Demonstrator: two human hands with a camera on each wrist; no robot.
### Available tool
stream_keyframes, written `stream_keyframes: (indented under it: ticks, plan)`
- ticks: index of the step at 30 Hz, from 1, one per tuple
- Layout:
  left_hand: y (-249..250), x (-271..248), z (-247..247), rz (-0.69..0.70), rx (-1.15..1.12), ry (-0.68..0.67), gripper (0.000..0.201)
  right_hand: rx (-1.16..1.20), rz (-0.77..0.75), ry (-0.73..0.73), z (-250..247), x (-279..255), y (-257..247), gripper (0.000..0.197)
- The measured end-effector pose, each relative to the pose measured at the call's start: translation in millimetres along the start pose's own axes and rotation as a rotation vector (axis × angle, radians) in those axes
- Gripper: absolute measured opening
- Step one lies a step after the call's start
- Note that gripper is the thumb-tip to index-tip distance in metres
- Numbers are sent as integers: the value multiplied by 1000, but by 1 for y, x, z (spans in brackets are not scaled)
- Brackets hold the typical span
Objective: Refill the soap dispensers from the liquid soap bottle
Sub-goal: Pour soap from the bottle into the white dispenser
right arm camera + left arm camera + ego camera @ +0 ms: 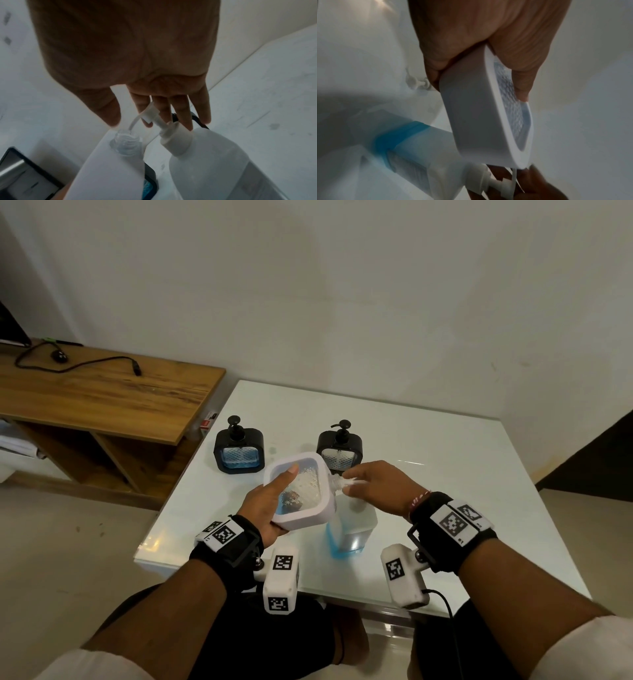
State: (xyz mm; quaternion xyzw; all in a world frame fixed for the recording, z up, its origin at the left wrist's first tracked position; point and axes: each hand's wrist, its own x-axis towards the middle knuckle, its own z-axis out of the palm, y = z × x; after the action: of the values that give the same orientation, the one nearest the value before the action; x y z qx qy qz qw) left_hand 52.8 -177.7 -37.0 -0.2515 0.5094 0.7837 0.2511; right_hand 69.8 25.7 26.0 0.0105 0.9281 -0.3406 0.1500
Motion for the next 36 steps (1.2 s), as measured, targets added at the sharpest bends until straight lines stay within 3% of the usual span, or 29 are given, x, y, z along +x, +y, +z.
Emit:
stream_keyframes:
  ticks: [2, 5, 8, 13, 18, 22, 36]
  plan:
    - [-1, -2, 1, 2, 12, -2, 60, 189, 45, 63, -2, -1, -4, 30]
    - [-1, -4, 3, 7, 7, -18, 45, 297, 142, 245, 2, 3, -9, 55]
    - [-1, -5, 4, 7, 8, -29, 29, 405, 253, 346, 11, 15, -10, 51]
    - [-2, -6, 7, 17, 41, -36, 43, 427, 435, 273, 23, 43, -7, 57]
    - [-2, -3, 8, 13, 40, -56, 68, 405, 413, 122, 27, 48, -5, 43]
    - [-1, 0, 9, 20, 50, -56, 82, 307, 465, 138, 28, 50, -5, 51]
    - [-1, -1, 8, 16, 31, -31, 62, 364, 416, 104, 27, 51, 5, 53]
